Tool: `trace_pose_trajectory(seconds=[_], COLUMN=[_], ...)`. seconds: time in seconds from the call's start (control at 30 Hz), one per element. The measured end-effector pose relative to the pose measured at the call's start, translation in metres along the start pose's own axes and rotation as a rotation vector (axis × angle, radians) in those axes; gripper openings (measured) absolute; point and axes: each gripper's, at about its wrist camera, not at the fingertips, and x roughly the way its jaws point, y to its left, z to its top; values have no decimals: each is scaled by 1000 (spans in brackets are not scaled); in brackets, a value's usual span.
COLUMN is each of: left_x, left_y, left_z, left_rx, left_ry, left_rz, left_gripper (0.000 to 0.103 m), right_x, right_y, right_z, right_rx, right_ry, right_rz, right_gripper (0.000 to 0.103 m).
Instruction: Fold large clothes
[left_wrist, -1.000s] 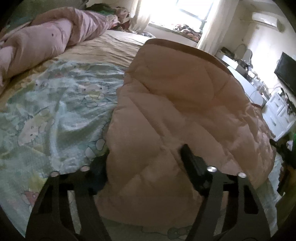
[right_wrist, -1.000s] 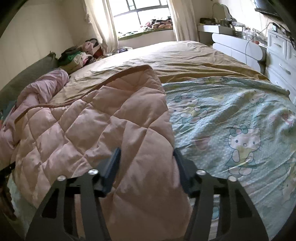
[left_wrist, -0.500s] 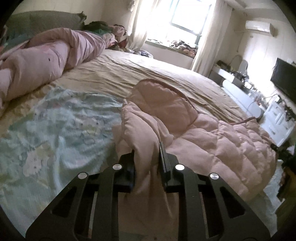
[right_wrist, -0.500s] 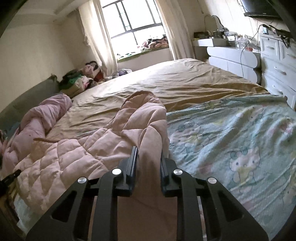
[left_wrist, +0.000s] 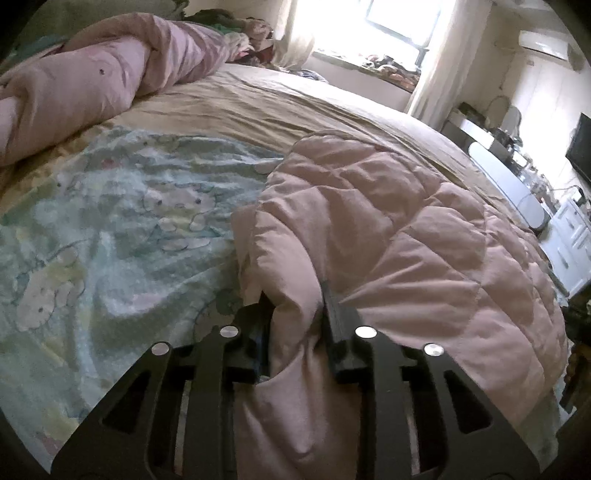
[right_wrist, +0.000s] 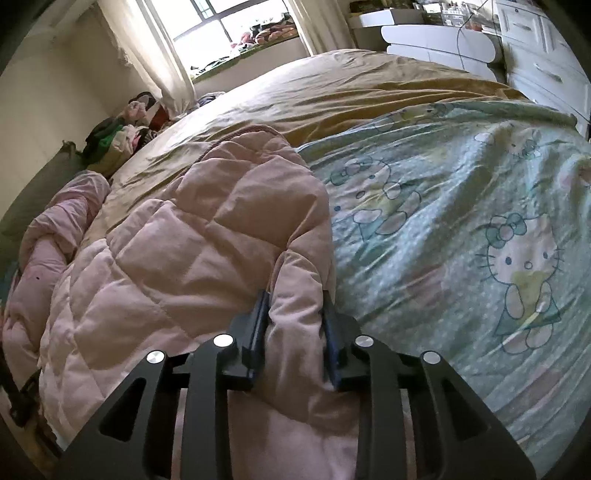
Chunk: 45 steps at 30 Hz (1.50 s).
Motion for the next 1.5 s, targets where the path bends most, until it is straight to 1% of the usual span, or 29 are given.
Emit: trace_pose_trajectory(seconds=[0.03, 0.07, 0.1, 0.13, 0.17, 0.2, 0.23, 0.27, 0.3, 0.37, 0.4, 0.43, 0.5, 0.6, 0.77, 0.93, 1.03, 1.2, 1.27, 1.3, 1.37, 1.5], left_x=[-3, -9, -12, -19, -24, -31, -36, -46, -51, -67, -71, -78, -88, -99, -101, -90, -80, -58, -54, -52, -48, -34], left_y=[1, 4, 6, 10, 12, 12, 11, 10, 8, 4, 2, -1, -7, -11, -8, 0, 4, 9, 11, 12, 15, 25], left_z=[-1, -1, -1, -2, -2, -2, -1, -1, -1, 0, 0, 0, 1, -2, -11, -19, -23, -30, -31, -31, -32, -33], left_rx=[-10, -32, -45, -68, -77, -72, -64, -53, -51, -49, -45, -35, -16, 9, 32, 24, 16, 7, 2, -2, -11, -58], left_ry=[-3, -4, -1, 7, 7, 4, -1, -15, -21, -37, -44, -52, -64, -77, -57, -21, 5, 65, 74, 77, 88, 133], left_rz=[19, 51, 50, 35, 30, 38, 50, 66, 68, 71, 74, 74, 84, 98, 119, 127, 114, 101, 95, 88, 71, 13], left_gripper=[37, 54, 65, 67, 73, 83, 87, 94, 94, 94, 94, 94, 94, 94, 94, 94, 94, 94, 94, 94, 94, 95], right_x=[-2, -7, -13, -20, -28, -39, -47, -57, -70, -89, -97, -105, -115, -120, -120, -104, -88, -65, -52, -43, -32, -16], right_y=[-1, -2, -4, -7, -9, -11, -12, -12, -11, -9, -7, -5, -4, -6, -13, -23, -26, -29, -28, -28, -27, -33], right_z=[0, 0, 1, 3, 4, 4, 3, 3, 3, 1, 1, 0, 0, -1, -13, -20, -25, -28, -30, -31, -32, -32], right_rx=[2, 6, 5, 7, 9, 8, 2, -12, -38, -87, -113, -133, -165, -175, -160, -132, -118, -117, -114, -116, -118, -71], right_ry=[-3, -14, -25, -34, -53, -87, -113, -138, -168, -205, -217, -225, -218, -198, -164, -96, -32, 29, 76, 110, 143, 187], right_rz=[-1, 3, 5, 5, 6, 15, 28, 42, 48, 53, 53, 48, 56, 63, 81, 90, 91, 83, 84, 87, 93, 143], right_gripper=[35, 37, 48, 67, 74, 80, 84, 88, 92, 94, 99, 99, 99, 99, 99, 99, 99, 99, 99, 99, 99, 99])
